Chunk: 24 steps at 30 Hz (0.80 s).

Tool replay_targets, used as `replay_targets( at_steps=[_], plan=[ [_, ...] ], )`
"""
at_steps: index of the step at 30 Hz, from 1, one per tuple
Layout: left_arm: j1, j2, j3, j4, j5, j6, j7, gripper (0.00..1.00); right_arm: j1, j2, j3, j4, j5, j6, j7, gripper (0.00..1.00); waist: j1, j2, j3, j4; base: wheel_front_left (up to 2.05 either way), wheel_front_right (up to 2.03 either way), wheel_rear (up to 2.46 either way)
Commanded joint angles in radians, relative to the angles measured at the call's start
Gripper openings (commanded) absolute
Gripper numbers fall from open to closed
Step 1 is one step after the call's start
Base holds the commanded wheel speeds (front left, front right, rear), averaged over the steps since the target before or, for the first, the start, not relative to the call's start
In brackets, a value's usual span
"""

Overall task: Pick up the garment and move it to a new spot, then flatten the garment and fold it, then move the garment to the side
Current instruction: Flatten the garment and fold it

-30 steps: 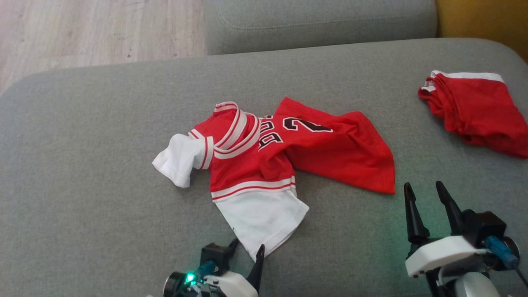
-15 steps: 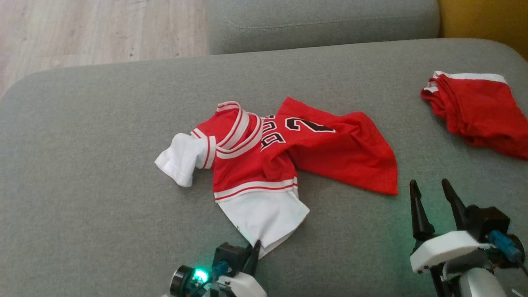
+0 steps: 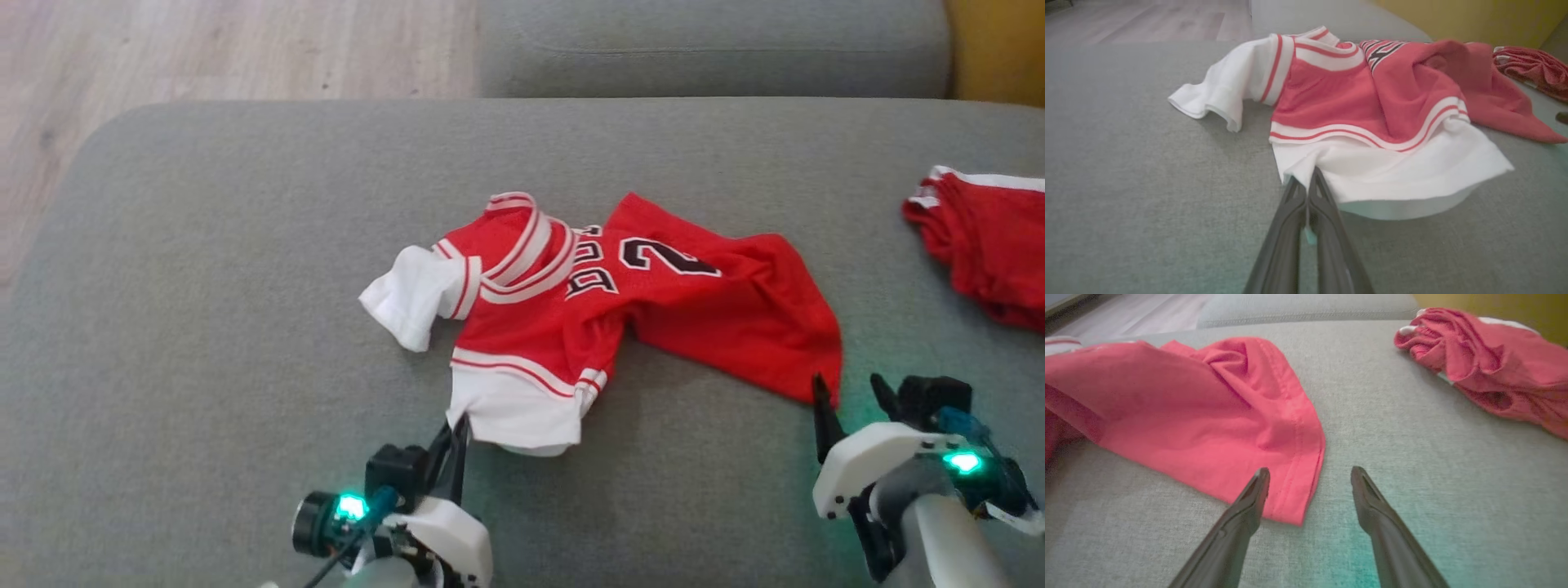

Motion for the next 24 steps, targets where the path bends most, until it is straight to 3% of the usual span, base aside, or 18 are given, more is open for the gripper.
replay_targets(
  at_steps=[1,7,8,9,10,11,12,18,24],
  plan=[
    [-0.023,0.018,0.044,-0.054,0.008,0.014,-0.017,0.00,-0.054,-0.006,0.010,0.015,-0.017,0.007,-0.001,1.00,0.0000,0.0000,0.006,0.017,0.00,0.00,0.00],
    [0.004,0.047,0.059,-0.140,0.016,0.040,-0.019,0.00,-0.110,-0.006,0.007,0.156,-0.066,0.007,0.022,0.98,0.0000,0.0000,0.015,0.037,0.00,0.00,0.00],
    [0.007,0.052,0.063,-0.152,0.016,0.044,-0.019,0.00,-0.117,-0.006,0.013,0.172,-0.064,0.007,0.023,0.66,0.0000,0.0000,0.016,0.037,0.00,0.00,0.00],
    [0.010,0.058,0.067,-0.162,0.016,0.047,-0.019,0.00,-0.123,-0.006,0.017,0.184,-0.062,0.007,0.019,0.44,0.0000,0.0000,0.016,0.037,0.00,0.00,0.00],
    [0.012,0.063,0.072,-0.172,0.016,0.051,-0.019,0.00,-0.129,-0.006,0.019,0.193,-0.060,0.007,0.012,0.35,0.0000,0.0000,0.015,0.037,0.00,0.00,0.00],
    [0.014,0.069,0.077,-0.182,0.016,0.055,-0.019,0.00,-0.134,-0.006,0.022,0.204,-0.059,0.007,0.007,0.09,0.0000,0.0000,0.014,0.036,0.00,0.00,0.00],
    [0.015,0.075,0.082,-0.191,0.016,0.058,-0.019,0.00,-0.139,-0.006,0.027,0.213,-0.055,0.007,0.001,0.00,0.0000,0.0000,0.012,0.035,0.00,0.00,0.00],
    [0.015,0.112,0.109,-0.252,0.030,0.070,-0.020,0.00,-0.170,-0.006,0.052,0.232,0.022,0.007,-0.063,0.00,0.0000,0.0000,-0.012,0.026,0.00,0.00,0.00],
    [0.001,0.191,0.177,-0.407,0.087,0.093,-0.021,0.00,-0.183,-0.006,0.105,0.166,0.146,0.007,-0.114,0.00,0.0000,0.0000,-0.068,0.012,0.00,0.00,0.00]
  ],
)
